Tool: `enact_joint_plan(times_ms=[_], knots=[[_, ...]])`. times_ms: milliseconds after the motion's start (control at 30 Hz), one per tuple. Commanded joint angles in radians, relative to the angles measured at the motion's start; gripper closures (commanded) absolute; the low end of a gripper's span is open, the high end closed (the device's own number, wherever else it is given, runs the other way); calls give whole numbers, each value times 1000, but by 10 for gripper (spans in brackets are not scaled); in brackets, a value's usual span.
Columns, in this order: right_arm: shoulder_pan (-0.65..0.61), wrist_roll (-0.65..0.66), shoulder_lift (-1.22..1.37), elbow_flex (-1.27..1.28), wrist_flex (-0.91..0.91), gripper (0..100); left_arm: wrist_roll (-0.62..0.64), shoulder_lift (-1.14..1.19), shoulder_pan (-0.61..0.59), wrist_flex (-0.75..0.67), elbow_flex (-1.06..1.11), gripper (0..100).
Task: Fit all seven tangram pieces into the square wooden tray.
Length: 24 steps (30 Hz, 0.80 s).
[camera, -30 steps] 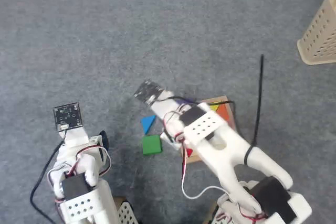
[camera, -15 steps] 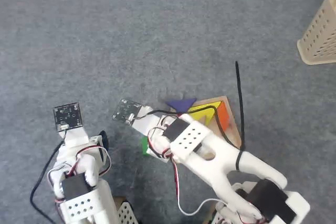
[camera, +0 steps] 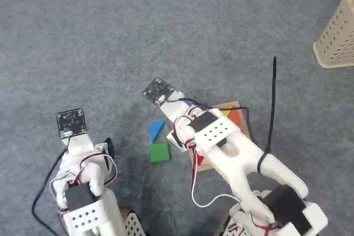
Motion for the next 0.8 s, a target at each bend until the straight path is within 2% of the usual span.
enact_joint_plan(times_ms=[0, 100, 233, 400, 533, 767], knots=[[39, -26, -8, -15, -65, 764, -6, -20, -5, 3, -13, 784], [101, -40, -8, -12, -88, 764, -6, -20, -5, 3, -13, 784], [165, -166, -8, -17, -166, 764, -6, -20, -5, 3, -13, 784], [225, -186, -8, -17, -191, 764, -6, -20, -5, 3, -13, 784], [226, -181, 15, -14, -225, 765, -6, -20, -5, 3, -13, 784], [191, -180, 216, -100, -269, 765, -6, -20, -5, 3, -13, 784]])
